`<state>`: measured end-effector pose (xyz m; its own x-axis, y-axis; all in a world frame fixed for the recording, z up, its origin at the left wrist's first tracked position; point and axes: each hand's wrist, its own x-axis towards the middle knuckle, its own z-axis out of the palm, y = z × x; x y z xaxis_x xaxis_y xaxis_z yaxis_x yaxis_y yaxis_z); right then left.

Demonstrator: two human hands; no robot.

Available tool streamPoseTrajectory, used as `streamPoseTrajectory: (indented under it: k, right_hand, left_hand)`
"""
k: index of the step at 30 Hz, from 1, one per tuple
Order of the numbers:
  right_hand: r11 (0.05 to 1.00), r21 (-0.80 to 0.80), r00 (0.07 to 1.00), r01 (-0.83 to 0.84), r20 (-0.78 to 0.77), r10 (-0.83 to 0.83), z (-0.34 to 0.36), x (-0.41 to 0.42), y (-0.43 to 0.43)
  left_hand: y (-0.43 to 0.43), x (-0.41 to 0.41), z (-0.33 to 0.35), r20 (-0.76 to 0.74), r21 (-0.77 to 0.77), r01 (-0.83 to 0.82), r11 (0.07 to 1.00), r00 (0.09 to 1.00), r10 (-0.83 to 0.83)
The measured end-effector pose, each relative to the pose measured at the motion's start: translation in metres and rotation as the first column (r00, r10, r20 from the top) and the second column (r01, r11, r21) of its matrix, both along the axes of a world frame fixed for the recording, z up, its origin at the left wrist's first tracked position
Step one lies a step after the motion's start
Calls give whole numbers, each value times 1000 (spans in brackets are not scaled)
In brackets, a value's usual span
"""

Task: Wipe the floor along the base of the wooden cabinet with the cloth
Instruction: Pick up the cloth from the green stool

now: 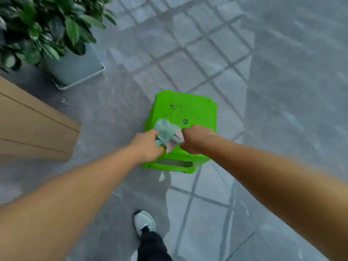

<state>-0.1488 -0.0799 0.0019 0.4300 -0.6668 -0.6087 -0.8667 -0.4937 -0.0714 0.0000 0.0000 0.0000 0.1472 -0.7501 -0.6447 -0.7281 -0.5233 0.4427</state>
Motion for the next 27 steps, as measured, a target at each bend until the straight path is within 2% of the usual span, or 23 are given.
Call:
streamPoseTrajectory:
  k: [3,6,8,11,13,15,16,17,18,20,21,24,27]
  right_hand:
    - [987,2,982,160,103,-160,-63,-1,1]
    - [944,29,906,329,270,-325,-112,15,7]
    - [921,-15,861,390,360,-359,-135,27,8]
    - [820,-26,722,571,492,-487,-153,40,14]
    - [771,-47,655,635,562,-506,-157,51,22]
    - [815,-94,688,571,597,-413,-160,66,33]
    - [859,-115,718,499,610,-335,-160,76,40]
    - [909,-144,760,392,607,-232,-161,87,47]
    - [949,-183,810,257,576,-109,-162,99,55]
    - [966,-255,868,-32,472,154,-172,132,74]
    - [958,-258,868,-129,437,235,-178,149,85]
    - [946,-170,841,-277,433,324,-205,207,122]
    - [938,-63,839,-342,429,335,-245,263,155]
  left_hand:
    - [-20,-14,-57,-55,-111,-130,985,991,125]
    - [-40,-17,-103,-34,-198,-240,950,971,238]
    - [-49,-10,-126,-33,-229,-323,918,945,324]
    - [-47,4,-150,-60,-246,-384,890,922,381]
    - [-34,13,-160,-137,-280,-420,863,908,397]
    - [-9,23,-168,-242,-265,-529,806,846,475]
    - [5,31,-174,-322,-225,-615,756,779,538]
    - [20,40,-180,-420,-147,-718,680,668,614]
    - [37,51,-185,-514,-32,-816,578,509,691]
    - [77,80,-201,-599,188,-913,363,186,779]
    - [97,96,-209,-589,240,-923,300,107,801]
    - [157,142,-233,-534,302,-938,172,-17,845]
    - [202,186,-263,-476,302,-945,125,-36,879]
